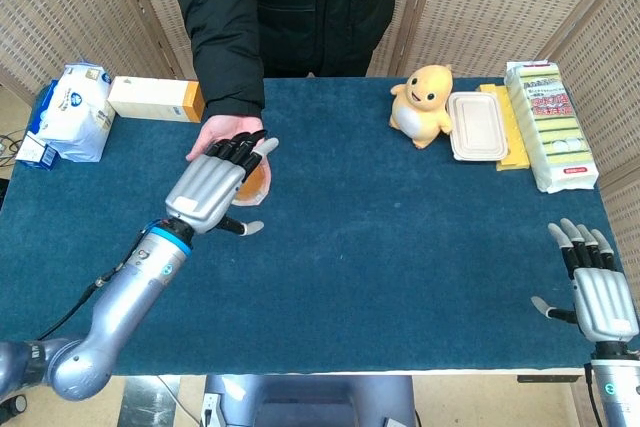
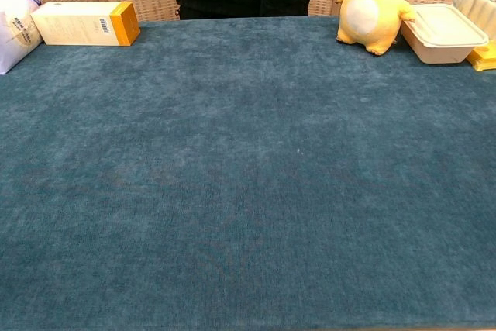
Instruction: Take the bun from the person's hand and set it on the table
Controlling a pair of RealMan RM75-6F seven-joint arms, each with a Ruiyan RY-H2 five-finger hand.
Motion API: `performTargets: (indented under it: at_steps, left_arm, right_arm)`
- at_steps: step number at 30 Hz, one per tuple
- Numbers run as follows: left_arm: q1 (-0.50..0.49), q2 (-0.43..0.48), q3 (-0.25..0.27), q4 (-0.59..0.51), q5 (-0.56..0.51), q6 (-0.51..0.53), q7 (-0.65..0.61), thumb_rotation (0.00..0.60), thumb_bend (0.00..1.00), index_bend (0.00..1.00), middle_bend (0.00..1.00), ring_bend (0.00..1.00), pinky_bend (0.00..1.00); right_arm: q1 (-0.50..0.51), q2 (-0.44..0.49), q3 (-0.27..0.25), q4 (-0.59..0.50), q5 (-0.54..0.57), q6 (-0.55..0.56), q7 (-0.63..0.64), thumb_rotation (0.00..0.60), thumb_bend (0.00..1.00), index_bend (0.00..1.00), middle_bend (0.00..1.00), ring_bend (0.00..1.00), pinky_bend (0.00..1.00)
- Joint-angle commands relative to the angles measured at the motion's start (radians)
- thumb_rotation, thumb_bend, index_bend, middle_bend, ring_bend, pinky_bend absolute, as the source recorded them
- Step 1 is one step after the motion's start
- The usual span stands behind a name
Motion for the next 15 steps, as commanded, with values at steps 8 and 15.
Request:
performTargets:
  at_steps: [8,15]
  left_arm:
    - [-0.053,-0.093,0.033,0.059,-0.067,0.167,0.092,0.600,0.24,0.10,0.23,0.14,0.31]
    - [-0.068,-0.135,0.045,0.093,-0.076,0.198,0.111,0.600,0.24,0.33,0.40,0.29,0.41]
  right_arm:
    - [0.001,0.005,0.004,0.004,0.007,-0.002,0.017,0.600,0.13,0.05,0.04,0.00,0.00]
    - [0.001,0.005,0.003,-0.002,0.006,-0.001,0.014,0.600,0.13,0.04,0.04,0.00,0.00]
